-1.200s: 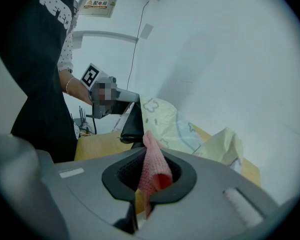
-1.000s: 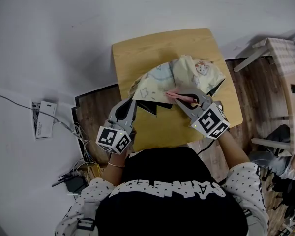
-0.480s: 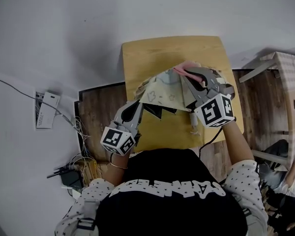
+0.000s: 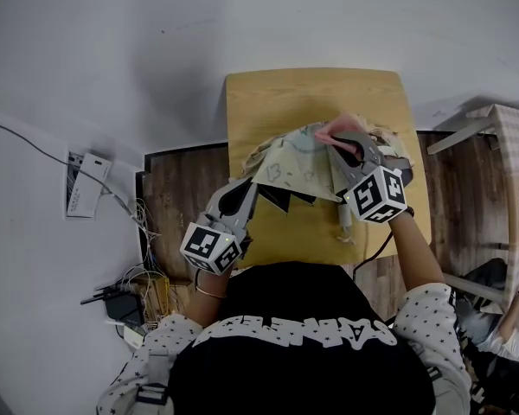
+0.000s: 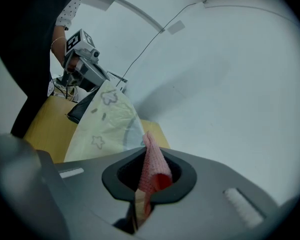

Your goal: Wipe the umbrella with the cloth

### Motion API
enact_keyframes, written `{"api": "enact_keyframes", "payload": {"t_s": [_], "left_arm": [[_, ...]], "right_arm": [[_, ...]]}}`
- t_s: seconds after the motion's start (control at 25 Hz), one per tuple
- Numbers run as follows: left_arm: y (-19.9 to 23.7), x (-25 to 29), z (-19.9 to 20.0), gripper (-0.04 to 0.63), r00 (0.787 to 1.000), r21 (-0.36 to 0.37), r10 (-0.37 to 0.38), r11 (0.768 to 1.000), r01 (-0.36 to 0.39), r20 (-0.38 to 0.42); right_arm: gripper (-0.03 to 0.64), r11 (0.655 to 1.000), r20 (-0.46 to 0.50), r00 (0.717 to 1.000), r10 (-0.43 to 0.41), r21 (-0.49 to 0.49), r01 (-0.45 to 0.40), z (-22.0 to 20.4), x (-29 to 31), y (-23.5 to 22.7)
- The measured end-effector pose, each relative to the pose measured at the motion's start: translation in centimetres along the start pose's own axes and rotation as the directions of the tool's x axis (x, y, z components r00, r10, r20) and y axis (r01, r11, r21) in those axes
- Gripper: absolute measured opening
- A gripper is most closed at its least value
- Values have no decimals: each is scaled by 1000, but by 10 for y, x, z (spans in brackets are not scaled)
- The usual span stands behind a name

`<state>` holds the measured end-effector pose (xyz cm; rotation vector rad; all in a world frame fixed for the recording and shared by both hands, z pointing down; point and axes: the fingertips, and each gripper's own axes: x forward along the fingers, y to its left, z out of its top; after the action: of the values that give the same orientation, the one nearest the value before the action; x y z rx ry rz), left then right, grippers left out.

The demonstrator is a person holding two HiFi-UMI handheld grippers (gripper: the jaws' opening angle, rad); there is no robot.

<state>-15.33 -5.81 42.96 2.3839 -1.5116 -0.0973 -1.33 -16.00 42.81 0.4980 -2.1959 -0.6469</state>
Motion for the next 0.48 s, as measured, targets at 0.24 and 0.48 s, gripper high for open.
{"api": "enact_keyframes", "payload": {"t_s": [0.24, 0.48], "left_arm": [[3, 0, 0, 3, 1000, 14, -2, 1000, 3, -8], [0, 0, 2, 3, 1000, 27, -19, 999, 19, -13]], "right_arm": [[34, 999, -17, 1000, 12, 41, -12, -12, -8, 15], [34, 997, -29, 999, 21, 78, -19, -20, -18, 32]]}}
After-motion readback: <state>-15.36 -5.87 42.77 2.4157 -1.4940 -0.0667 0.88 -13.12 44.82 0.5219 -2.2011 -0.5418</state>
